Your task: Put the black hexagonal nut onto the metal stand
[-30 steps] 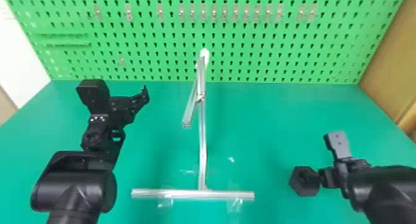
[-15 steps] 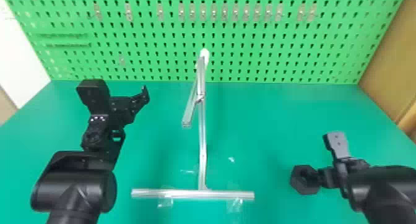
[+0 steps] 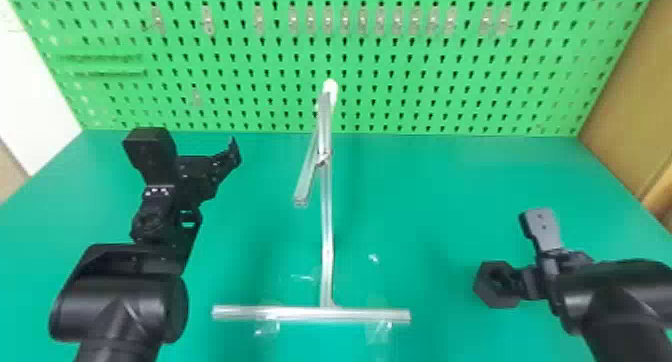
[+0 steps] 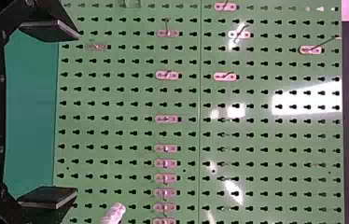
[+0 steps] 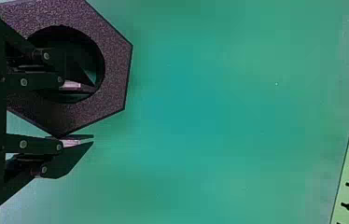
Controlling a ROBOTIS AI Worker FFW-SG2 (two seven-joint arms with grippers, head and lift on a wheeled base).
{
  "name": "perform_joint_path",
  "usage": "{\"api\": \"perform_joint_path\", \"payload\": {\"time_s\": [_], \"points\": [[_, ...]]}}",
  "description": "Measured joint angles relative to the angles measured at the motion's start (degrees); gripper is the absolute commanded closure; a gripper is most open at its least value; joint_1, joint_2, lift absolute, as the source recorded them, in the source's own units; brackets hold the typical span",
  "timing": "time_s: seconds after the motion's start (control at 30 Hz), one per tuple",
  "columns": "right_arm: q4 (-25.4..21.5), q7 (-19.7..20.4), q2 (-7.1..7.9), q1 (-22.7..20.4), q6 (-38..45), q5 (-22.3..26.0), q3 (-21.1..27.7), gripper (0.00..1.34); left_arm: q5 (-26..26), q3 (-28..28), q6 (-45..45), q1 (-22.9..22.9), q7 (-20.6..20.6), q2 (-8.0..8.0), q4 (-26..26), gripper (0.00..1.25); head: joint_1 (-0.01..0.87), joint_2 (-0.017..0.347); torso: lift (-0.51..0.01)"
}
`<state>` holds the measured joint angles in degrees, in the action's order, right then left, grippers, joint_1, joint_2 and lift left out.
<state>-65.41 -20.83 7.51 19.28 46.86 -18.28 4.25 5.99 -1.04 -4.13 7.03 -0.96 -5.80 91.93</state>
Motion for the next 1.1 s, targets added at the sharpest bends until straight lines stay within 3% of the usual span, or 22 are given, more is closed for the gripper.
{"api": "perform_joint_path", "payload": {"time_s": [0.43, 0.83, 1.1], "points": [[-1.89, 0.18, 0.39, 0.66, 3.48, -0.01, -1.76, 1.09, -0.01, -0.09, 0.00, 0.00, 0.00, 0.00, 0.00, 0.11, 0.693, 0.081, -0.001], [-14.16, -0.34, 1.78, 2.70, 15.29, -0.18, -6.94, 1.09, -0.01, -0.15, 0.00, 0.04, 0.00, 0.00, 0.00, 0.12, 0.693, 0.081, -0.001], [-26.77, -0.35, 2.18, 3.34, 22.85, -1.42, -9.51, 1.09, 0.00, -0.17, 0.00, -0.02, 0.00, 0.00, 0.00, 0.12, 0.693, 0.081, -0.001]]}}
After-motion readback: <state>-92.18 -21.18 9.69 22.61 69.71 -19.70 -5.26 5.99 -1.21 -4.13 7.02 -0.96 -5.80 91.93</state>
